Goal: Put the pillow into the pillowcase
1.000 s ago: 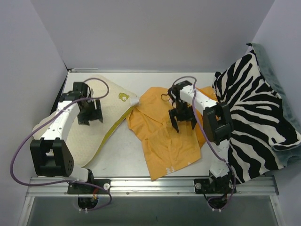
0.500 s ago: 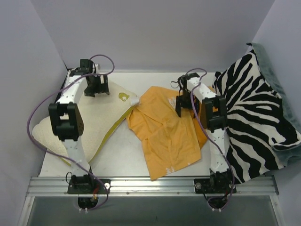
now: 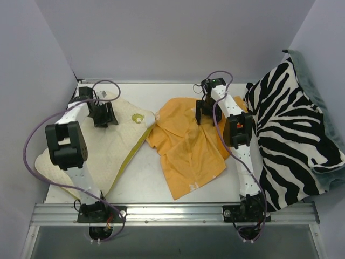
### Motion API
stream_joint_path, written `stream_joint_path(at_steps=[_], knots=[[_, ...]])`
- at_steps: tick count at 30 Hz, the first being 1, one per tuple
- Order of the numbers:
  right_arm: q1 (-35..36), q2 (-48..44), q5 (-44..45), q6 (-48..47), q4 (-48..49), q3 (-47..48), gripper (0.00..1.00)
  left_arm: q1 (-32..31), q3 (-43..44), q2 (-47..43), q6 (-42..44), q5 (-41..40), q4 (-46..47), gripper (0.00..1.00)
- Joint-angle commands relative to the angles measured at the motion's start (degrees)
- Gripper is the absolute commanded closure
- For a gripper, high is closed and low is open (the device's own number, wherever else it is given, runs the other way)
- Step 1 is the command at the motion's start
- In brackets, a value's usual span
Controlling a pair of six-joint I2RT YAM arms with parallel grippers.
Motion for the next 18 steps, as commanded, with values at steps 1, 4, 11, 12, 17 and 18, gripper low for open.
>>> stream_joint_path(at_steps=[1, 4, 11, 12, 17, 18], knots=[[0.46, 2.26, 0.75, 0.55, 5.84, 2.38, 0.22, -4.36, -6.08, -6.69, 3.88, -1.29, -3.71, 0.34], [0.46, -0.11, 0.58, 0.9, 7.61, 1.94, 0.2, -7.88, -9.5, -12.67, 5.91, -1.46, -3.71, 0.23], [-0.85, -13.54, -1.79, 0.72, 7.44, -8.76, 0.04, -13.6, -14.52, -24.36, 10.48, -4.63, -5.81, 0.08], [-0.59, -17.39, -2.14, 0.81, 7.44, -13.48, 0.03, -13.52, -14.43, -25.85, 10.22, -4.8, -6.08, 0.07], [3.45, -26.3, -3.81, -0.33, 6.56, -28.1, 0.02, -14.31, -8.91, -26.22, 9.77, -9.28, -7.92, 0.03], [4.32, -28.31, -4.6, -0.5, 6.56, -30.12, 0.02, -14.75, -7.59, -25.26, 10.56, -10.16, -8.36, 0.03]])
